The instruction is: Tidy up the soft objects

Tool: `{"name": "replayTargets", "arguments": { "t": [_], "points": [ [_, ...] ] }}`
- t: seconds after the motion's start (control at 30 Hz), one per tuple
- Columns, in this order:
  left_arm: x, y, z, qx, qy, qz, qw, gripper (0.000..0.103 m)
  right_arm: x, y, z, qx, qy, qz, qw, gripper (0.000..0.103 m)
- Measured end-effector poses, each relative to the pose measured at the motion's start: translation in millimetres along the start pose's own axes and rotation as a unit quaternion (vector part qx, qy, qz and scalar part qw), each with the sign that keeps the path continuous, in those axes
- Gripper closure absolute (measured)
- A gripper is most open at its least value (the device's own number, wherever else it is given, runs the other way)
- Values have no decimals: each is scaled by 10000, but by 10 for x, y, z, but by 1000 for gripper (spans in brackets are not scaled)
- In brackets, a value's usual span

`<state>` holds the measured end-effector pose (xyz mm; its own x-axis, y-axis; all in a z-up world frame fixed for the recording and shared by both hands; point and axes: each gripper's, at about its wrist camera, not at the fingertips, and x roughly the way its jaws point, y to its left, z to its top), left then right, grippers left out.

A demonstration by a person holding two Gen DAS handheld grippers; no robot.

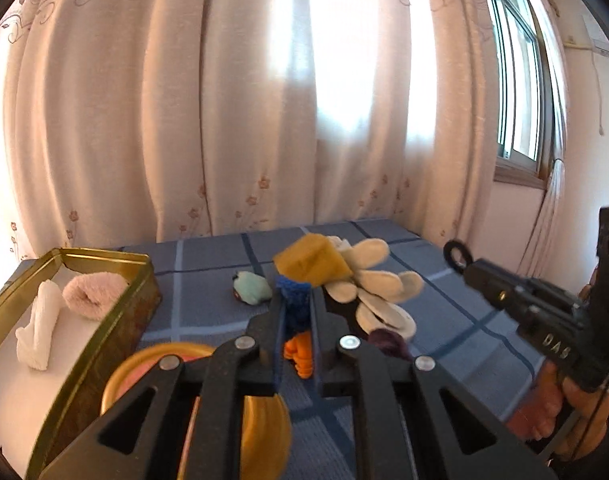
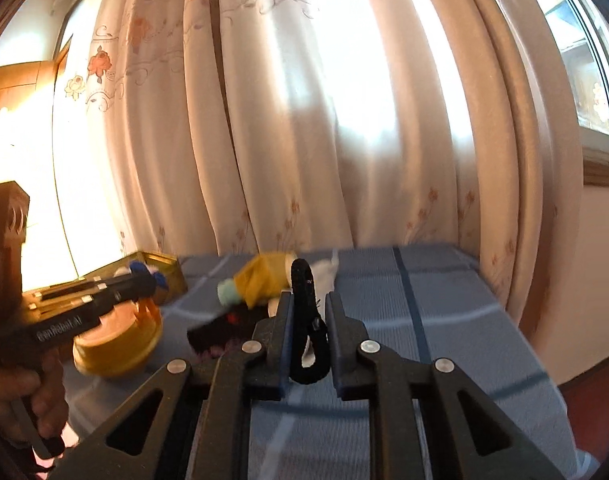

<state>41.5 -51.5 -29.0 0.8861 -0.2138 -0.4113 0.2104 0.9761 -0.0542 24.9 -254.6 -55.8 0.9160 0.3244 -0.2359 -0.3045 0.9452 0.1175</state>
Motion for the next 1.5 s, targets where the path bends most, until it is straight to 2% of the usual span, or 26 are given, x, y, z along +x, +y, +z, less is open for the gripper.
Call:
{"name": "replayTargets", "arguments": {
  "t": [0.17,0.4,0.57,0.87,1.17,1.5],
  "points": [
    [95,93,101,-173,69,1,9998,95,158,69,228,-24,-3,36,10000,86],
    [118,299,135,-262,-70,387,9989,95,353,285,418,-119,-134,27,9998,86],
    [144,408,132,-284,-181,624,9975,95,479,364,378,-175,-157,-54,9997,86],
    [173,552,97,-440,-236,839,9952,95,547,351,397,-130,-251,-213,9994,86],
    [63,707,83,-722,-437,972,9917,95,602,523,396,-333,-270,-266,9987,86],
    [30,929,56,-1118,-432,999,9878,95,774,786,400,-549,-117,-163,9983,86]
  ]
}}
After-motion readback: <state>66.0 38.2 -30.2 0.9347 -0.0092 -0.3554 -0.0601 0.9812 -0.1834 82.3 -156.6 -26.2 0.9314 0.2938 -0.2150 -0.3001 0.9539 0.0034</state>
